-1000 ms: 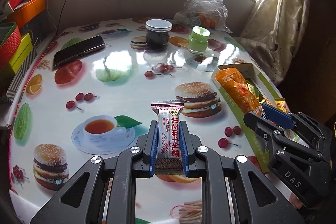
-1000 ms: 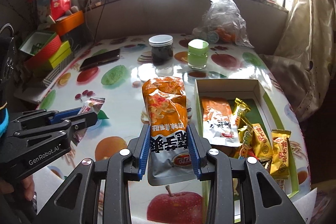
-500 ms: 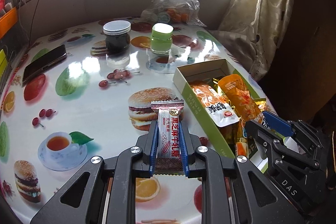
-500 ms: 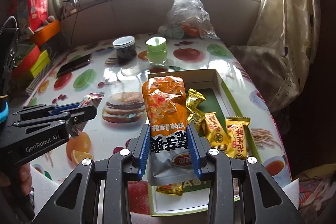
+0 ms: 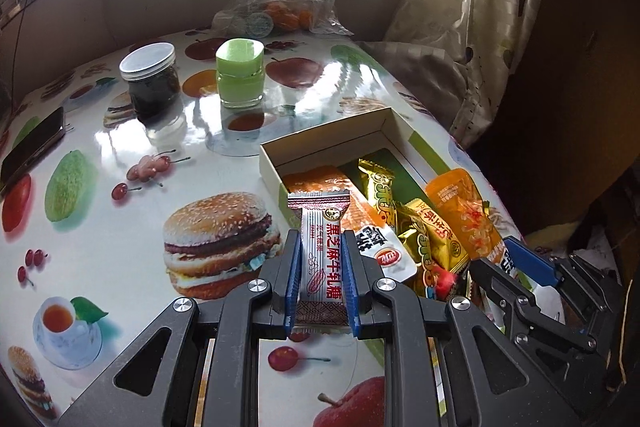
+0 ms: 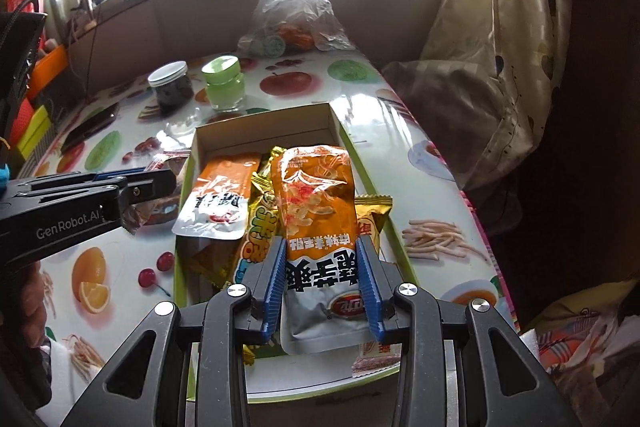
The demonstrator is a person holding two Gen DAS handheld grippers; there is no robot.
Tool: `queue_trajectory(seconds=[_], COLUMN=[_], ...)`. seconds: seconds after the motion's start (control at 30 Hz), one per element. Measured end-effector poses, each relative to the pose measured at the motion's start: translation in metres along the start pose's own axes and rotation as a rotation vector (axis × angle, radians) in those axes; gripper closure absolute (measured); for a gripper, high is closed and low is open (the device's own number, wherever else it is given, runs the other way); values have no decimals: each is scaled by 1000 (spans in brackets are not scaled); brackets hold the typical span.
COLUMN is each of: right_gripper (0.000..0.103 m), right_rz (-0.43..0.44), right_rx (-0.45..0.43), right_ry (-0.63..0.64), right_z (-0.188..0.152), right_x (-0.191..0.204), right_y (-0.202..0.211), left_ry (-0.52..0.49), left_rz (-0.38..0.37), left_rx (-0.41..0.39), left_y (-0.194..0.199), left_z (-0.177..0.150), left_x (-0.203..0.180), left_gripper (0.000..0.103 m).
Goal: Organize snacks
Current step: 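Open the left gripper to drop the candy bar while the right gripper releases the orange packet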
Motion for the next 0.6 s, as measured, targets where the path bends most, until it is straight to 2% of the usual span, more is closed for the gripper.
queue_trajectory(seconds=[0.4, 0.6], right_gripper=[68, 67], right_rz=[-25, -10], right_rx=[15, 12], right_ry=[-7, -6], right_z=[1, 2], right_x=[-12, -14], right_y=[-14, -18], left_ry=[-19, -19], left_rz=[1, 0], left_rx=[42, 53], left_y=[-28, -36], left_z=[13, 16], left_x=[-14, -17], left_gripper=[83, 83])
Point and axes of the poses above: each gripper's, at about its wrist camera, not at the fingertips, and y roughly against the way its jaws point, x to its left, z to its top, the point moved 9 cm from there along -y, roughly the way its jaws point, and after that the axes turned 10 degrees about x, right-handed, at the moved point
